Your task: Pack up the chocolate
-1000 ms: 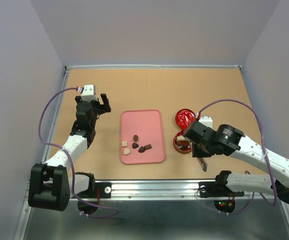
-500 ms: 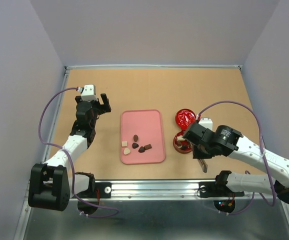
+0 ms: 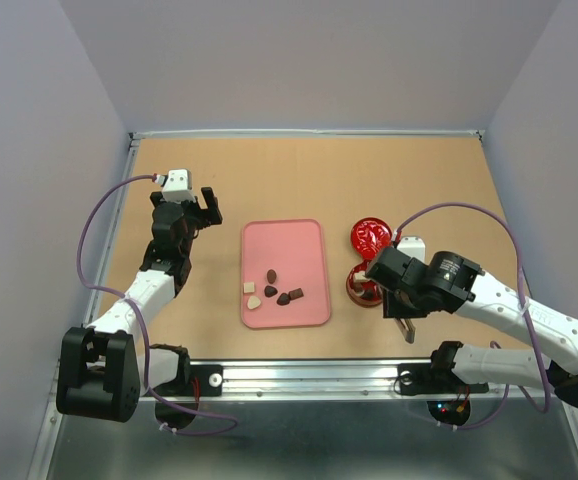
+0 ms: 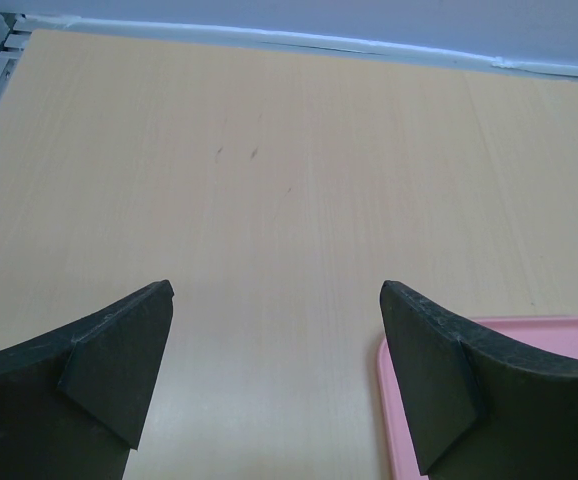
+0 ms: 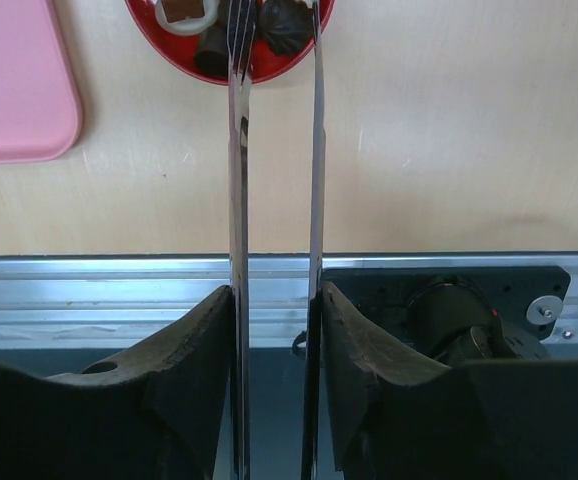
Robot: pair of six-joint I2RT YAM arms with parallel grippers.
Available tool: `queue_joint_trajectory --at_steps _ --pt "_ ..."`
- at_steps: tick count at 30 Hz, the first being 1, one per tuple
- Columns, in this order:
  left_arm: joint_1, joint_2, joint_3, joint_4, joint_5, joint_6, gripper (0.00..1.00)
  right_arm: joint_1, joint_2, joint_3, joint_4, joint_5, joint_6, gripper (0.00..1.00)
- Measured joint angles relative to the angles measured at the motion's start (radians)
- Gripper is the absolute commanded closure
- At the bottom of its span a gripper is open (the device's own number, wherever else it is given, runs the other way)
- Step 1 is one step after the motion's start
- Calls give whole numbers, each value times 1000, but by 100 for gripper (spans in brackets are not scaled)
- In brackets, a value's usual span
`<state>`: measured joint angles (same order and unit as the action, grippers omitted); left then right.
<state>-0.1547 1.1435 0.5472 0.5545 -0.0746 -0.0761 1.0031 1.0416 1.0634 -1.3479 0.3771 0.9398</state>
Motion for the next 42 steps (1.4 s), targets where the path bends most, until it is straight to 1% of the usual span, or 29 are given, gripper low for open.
queue_joint_trajectory --at_steps 6,12,15,19,22,26,30,34,42 --pt "0 0 0 0 0 0 4 0 0 0 0 10 0 54" --pt "0 0 0 0 0 0 4 0 4 11 -6 29 -3 55" --pt "0 0 0 0 0 0 4 0 34 64 -12 47 -25 57" --pt "0 0 0 0 -1 0 4 0 109 184 4 66 -104 57" --pt "0 0 0 0 -1 0 4 0 156 232 85 57 -182 57" --pt "0 0 0 0 -1 0 4 0 217 238 204 4 -282 57" --pt "0 0 0 0 -1 0 4 0 304 238 315 -63 -349 57" --pt "0 0 0 0 -2 0 4 0 363 235 400 -133 -375 56" --pt "0 0 0 0 -3 0 4 31 365 191 477 -224 -350 53"
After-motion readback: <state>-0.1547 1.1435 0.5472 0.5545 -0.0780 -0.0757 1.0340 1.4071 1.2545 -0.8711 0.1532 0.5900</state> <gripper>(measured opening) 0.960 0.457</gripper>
